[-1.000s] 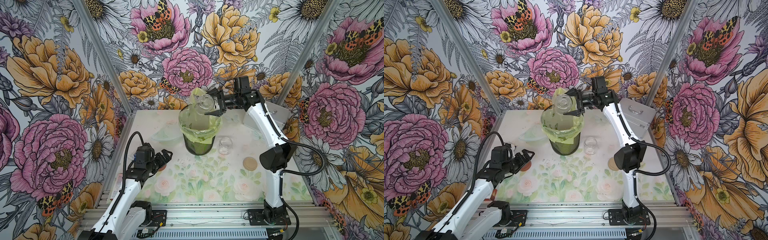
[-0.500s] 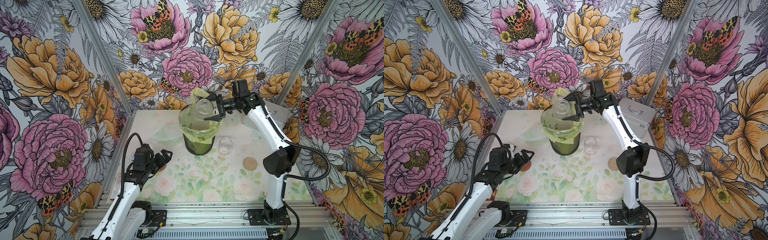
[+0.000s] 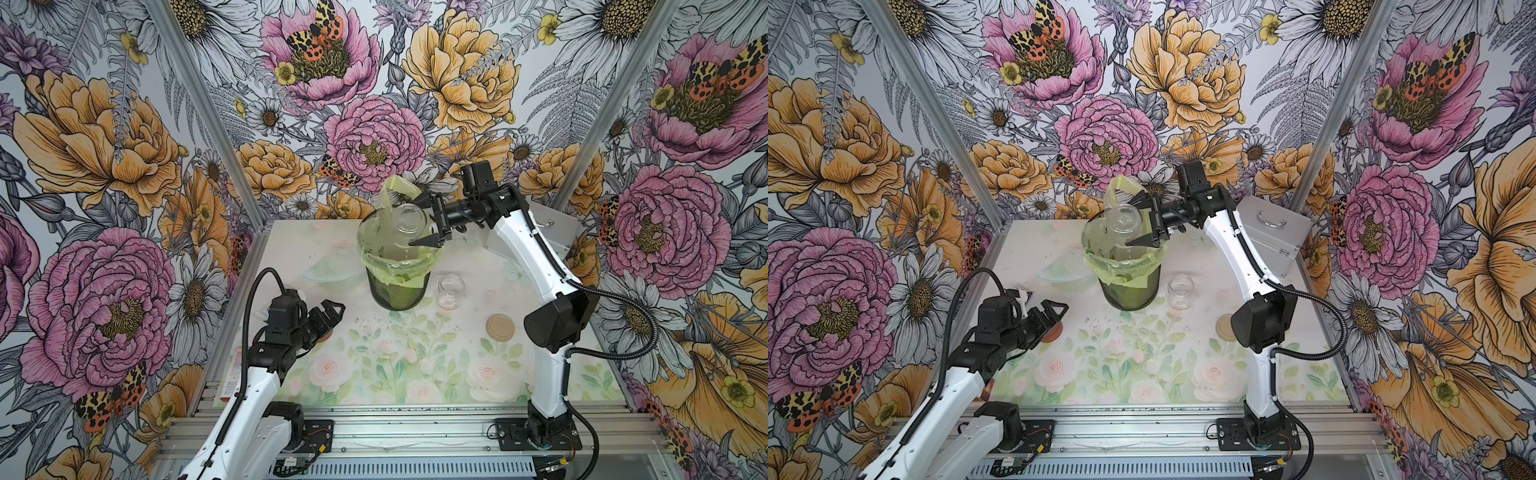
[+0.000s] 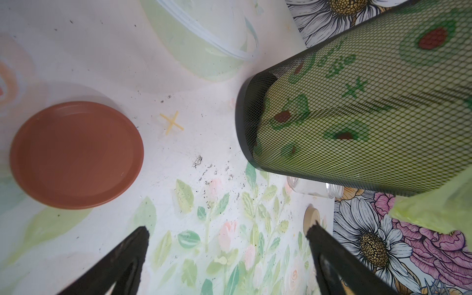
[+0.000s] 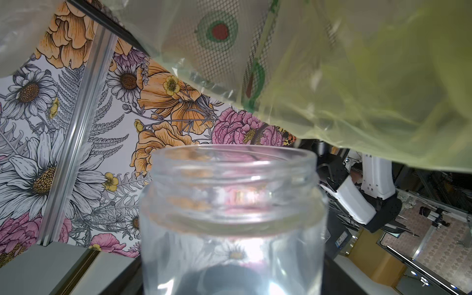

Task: Empty moldy rice from jars
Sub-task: Pour the moldy rice from the jar into the trash bin.

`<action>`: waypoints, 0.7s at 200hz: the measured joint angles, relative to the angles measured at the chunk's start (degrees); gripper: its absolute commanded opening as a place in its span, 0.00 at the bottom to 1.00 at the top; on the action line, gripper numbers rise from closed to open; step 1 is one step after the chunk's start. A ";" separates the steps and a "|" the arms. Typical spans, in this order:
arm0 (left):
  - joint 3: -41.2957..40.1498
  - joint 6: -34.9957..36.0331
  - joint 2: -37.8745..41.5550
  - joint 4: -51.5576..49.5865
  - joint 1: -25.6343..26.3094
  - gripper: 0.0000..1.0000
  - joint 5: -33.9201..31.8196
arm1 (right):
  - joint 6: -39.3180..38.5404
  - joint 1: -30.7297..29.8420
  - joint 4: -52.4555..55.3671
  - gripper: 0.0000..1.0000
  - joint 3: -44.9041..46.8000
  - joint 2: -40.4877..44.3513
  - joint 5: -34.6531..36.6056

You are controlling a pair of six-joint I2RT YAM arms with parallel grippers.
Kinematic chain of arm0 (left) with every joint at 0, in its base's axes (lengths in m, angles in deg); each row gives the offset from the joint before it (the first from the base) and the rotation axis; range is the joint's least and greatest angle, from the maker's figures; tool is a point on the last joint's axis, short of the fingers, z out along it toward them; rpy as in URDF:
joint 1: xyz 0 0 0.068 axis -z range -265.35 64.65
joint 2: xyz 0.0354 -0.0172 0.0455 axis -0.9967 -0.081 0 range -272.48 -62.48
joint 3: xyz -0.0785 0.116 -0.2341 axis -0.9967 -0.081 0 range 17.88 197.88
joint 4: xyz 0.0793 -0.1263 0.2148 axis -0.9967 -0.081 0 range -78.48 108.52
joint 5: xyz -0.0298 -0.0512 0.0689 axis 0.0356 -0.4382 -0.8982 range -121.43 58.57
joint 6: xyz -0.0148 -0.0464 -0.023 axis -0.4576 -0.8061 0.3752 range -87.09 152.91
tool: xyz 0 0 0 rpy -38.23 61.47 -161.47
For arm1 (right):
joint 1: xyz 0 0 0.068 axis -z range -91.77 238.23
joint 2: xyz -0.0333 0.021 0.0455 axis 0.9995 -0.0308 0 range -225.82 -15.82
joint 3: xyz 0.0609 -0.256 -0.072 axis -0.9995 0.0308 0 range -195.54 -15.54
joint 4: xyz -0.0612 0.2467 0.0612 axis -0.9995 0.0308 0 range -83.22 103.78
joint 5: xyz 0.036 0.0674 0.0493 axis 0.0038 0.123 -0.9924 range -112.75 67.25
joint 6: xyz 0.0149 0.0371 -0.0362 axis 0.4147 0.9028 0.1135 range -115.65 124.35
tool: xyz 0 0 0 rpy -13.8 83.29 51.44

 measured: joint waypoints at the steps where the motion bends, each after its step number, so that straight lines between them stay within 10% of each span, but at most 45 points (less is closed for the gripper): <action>1: 0.00 0.00 0.00 0.02 0.00 0.99 -0.02 | 0.04 0.02 0.02 0.00 -0.61 -0.28 0.00; 25: -0.50 -0.24 0.46 0.00 0.00 0.99 -0.02 | -0.59 0.59 -2.25 0.00 -9.84 -4.61 -0.04; 64: -1.55 -1.36 2.16 -0.07 0.00 0.99 -0.02 | -4.57 -0.28 -0.33 0.00 10.29 4.35 0.83; 105: -1.57 -1.57 2.51 0.00 0.00 0.99 -0.02 | -3.19 1.01 0.02 0.00 -9.44 -3.39 0.87; 140: -1.62 -1.77 3.02 0.00 0.00 0.99 -0.02 | -3.52 0.39 0.81 0.00 -3.61 -1.81 1.31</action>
